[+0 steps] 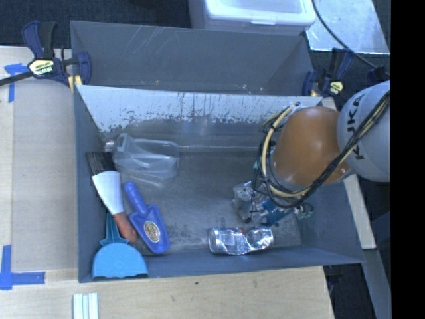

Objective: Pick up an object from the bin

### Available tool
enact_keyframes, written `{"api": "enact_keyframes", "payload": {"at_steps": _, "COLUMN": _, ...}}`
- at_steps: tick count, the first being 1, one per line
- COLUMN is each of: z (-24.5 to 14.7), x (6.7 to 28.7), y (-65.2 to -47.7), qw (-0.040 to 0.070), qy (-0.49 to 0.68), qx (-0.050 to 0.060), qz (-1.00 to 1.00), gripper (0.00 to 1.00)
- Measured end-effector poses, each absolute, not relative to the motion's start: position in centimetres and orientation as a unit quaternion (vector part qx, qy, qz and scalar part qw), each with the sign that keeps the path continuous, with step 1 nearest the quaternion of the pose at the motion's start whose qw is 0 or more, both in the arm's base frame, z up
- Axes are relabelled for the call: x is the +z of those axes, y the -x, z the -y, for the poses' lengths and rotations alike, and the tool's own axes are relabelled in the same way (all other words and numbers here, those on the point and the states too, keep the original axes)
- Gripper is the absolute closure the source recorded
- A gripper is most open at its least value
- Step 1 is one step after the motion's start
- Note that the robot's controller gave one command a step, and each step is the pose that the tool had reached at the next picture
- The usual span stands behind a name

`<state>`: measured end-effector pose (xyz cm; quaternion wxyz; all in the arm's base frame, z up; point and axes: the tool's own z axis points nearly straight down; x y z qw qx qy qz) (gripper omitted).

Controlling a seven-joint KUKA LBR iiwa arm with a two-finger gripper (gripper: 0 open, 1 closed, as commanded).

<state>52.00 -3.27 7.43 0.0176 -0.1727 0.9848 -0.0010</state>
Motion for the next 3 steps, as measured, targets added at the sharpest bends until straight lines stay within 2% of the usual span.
{"api": "enact_keyframes", "payload": {"at_steps": 1, "z": 3.2, "x": 7.4, "y": -52.0, "qw": 0.018, "qy": 0.173, "qx": -0.001, "qz": -0.985, "gripper": 1.00}}
{"api": "enact_keyframes", "payload": {"at_steps": 2, "z": -2.8, "x": 7.1, "y": -53.4, "qw": 0.021, "qy": 0.197, "qx": -0.001, "qz": -0.980, "gripper": 1.00}}
{"api": "enact_keyframes", "payload": {"at_steps": 3, "z": -1.1, "x": 7.1, "y": -53.4, "qw": 0.020, "qy": 0.039, "qx": 0.001, "qz": -0.999, "gripper": 1.00}}
